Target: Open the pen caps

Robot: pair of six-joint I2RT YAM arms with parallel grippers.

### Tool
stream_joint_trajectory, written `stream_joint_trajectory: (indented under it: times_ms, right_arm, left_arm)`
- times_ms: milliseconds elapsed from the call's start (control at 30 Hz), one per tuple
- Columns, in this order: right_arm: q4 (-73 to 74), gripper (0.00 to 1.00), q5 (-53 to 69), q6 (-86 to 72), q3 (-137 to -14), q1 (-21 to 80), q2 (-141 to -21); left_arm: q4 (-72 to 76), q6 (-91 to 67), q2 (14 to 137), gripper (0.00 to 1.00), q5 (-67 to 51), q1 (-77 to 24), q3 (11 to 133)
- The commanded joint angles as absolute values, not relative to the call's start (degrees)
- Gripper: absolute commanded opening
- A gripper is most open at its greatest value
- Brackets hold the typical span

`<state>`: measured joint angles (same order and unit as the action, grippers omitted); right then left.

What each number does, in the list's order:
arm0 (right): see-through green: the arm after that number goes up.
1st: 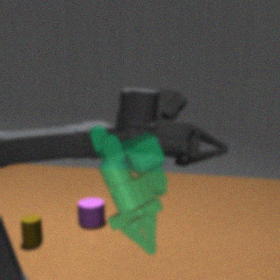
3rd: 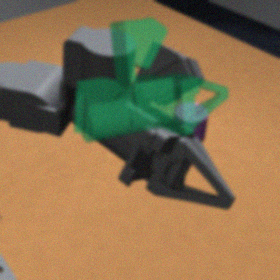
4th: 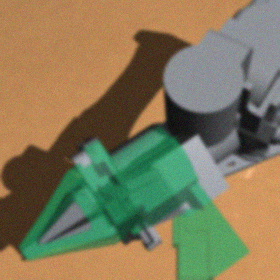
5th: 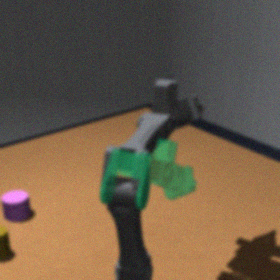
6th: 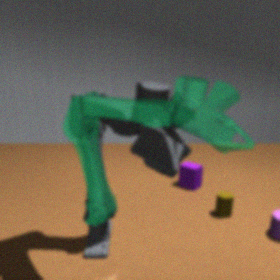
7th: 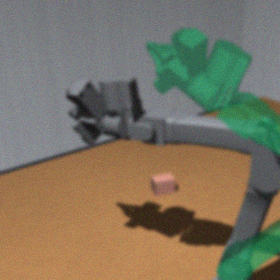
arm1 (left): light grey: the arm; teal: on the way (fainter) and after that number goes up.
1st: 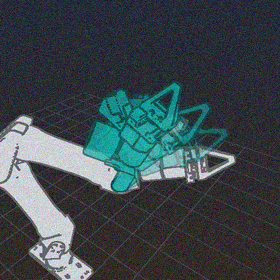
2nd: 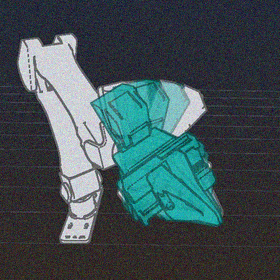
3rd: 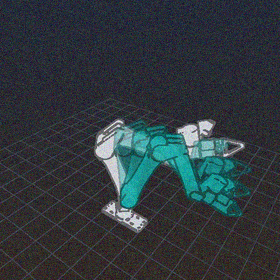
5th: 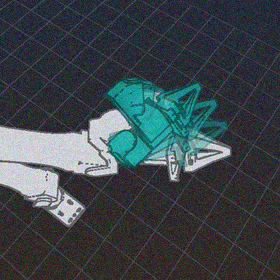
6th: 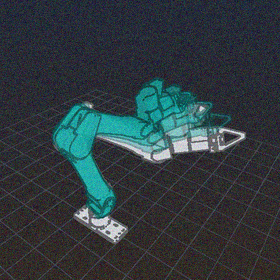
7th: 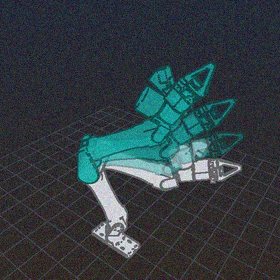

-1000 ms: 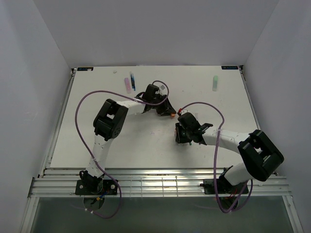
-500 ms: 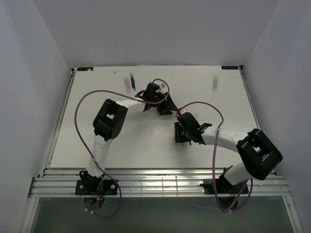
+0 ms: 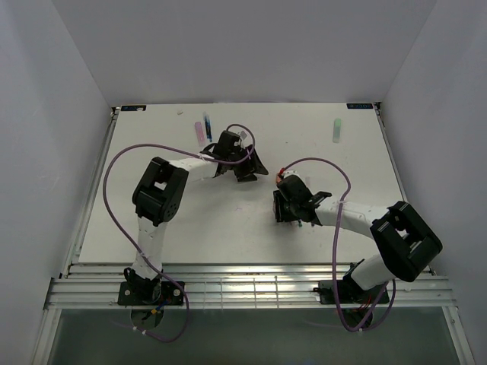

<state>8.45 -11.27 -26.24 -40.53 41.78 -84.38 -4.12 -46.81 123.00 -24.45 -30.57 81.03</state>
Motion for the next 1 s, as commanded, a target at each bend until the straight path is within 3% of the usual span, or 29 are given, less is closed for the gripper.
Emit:
stream_joint_trajectory:
  times_ms: [0,233,333,700,967]
  right_arm:
    - [9.8,0.46,-12.8,-23.9,-43.8,41.7,-81.0]
    - [12.5,0.51,-11.8,-20.0,-54.3,40.3,-76.9]
    - [15.2,0.52,-11.5,-18.1,-61.0,34.9,-79.3]
    - [17.7,0.52,-12.0,-14.3,-87.2,11.1,-98.8]
    - [21.3,0.54,-7.9,-16.0,-103.0,1.6,-116.3]
  left_arm:
    - [-3.4,-45.8,114.9,0.66,-22.3,-30.4,77.9]
    - [-2.5,-45.0,108.7,0.67,-19.4,-30.4,73.2]
    - [-1.7,-44.9,106.4,0.67,-19.0,-30.4,71.2]
    - [5.9,-46.8,98.4,0.67,-20.3,-30.7,58.5]
    - [8.5,-46.8,96.6,0.68,-23.3,-30.7,54.5]
